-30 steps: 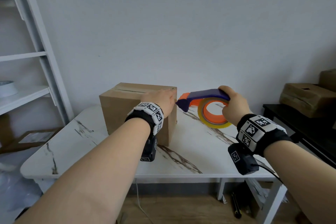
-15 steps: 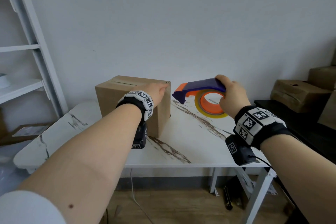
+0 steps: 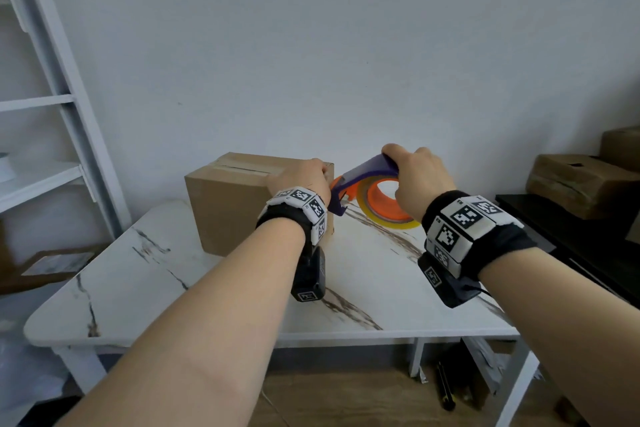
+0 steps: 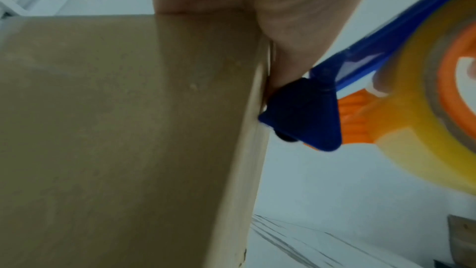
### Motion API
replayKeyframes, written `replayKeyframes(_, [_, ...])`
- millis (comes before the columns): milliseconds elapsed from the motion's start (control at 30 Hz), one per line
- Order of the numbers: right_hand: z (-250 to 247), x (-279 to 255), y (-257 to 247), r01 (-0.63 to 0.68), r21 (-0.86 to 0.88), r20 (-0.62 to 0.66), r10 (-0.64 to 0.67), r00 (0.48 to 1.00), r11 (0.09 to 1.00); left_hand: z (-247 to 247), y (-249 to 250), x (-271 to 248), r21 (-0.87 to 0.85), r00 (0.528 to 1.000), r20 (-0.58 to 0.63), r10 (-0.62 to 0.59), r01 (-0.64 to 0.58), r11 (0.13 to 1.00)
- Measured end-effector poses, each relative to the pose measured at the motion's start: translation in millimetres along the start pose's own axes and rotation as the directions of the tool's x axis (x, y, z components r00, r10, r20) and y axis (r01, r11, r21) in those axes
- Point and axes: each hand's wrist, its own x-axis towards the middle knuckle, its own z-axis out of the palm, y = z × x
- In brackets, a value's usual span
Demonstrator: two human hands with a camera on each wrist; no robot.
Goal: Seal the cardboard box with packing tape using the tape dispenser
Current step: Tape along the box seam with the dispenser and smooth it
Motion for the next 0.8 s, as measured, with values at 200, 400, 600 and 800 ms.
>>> replayKeyframes(200, [-14,8,-24,0.06,-0.165,-0.036,-0.067,0.997,0.985,0,1,-5,0.014,0.999,-0.05,0.005,-0.004,1.0])
replayKeyframes(400, [26,7,-39,0.14,-0.282,0.047,-0.132,0.99,0.949,2,-1,-14,0.119,0.995,-0.052,0.085,-0.079,0.99])
replayKeyframes(600, [43,18,-24,0.019,-0.291,0.097,0.01,0.995,0.957,0,-8,-17,0.141,0.987,-0.037,0.158,-0.152,0.978])
replayKeyframes(800, [50,13,5,-0.308,-0.089,0.144,0.318,0.937,0.947,-6,-14,-15,0.17,0.967,0.037,0.254,-0.257,0.952])
